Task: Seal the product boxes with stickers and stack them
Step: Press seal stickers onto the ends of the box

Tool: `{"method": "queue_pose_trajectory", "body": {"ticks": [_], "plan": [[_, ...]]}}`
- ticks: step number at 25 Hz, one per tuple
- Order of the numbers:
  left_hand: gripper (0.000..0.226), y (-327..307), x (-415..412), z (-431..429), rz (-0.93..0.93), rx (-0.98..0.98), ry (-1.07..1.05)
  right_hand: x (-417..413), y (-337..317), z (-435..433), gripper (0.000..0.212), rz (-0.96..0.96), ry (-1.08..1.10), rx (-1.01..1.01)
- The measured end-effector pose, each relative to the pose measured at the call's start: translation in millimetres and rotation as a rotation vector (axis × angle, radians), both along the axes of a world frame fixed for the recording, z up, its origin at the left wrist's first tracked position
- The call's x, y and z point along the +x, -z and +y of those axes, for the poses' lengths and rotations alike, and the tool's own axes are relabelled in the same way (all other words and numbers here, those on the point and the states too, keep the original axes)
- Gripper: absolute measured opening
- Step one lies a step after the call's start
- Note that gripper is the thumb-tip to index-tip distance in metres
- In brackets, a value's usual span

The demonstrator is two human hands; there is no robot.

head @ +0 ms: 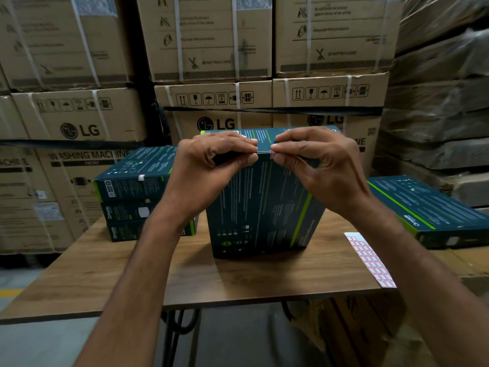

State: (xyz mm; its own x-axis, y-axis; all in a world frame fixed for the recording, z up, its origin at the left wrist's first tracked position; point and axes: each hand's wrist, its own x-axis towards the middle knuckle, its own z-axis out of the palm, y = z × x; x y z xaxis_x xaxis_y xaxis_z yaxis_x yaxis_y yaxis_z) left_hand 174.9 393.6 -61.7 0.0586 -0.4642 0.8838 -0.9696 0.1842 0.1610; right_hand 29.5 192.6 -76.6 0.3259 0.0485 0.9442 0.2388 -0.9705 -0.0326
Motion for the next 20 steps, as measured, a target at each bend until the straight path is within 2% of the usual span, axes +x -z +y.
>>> {"method": "queue_pose_trajectory", "body": {"ticks": [4, 7, 11, 20], "plan": [[0.019, -1.2, 2.8, -0.3, -0.002, 0.001, 0.008, -2.8, 5.3, -2.5, 0.035, 0.036, 0.227, -0.175], [0.022, -1.3, 8.3, -3.2, -0.020, 0.028, -0.005, -3.7, 7.1, -15.1, 0.050, 0.070, 0.204, -0.102], [0.041, 6.9, 19.5, -8.6, -0.099, 0.029, -0.155, 2.9, 19.4, -30.0, 0.040, -0.048, 0.227, -0.062], [0.033, 12.0, 14.6, -15.5, -0.002, -0.110, -0.109, 3.1, 19.0, -23.9, 0.034, -0.045, 0.209, 0.007]]}}
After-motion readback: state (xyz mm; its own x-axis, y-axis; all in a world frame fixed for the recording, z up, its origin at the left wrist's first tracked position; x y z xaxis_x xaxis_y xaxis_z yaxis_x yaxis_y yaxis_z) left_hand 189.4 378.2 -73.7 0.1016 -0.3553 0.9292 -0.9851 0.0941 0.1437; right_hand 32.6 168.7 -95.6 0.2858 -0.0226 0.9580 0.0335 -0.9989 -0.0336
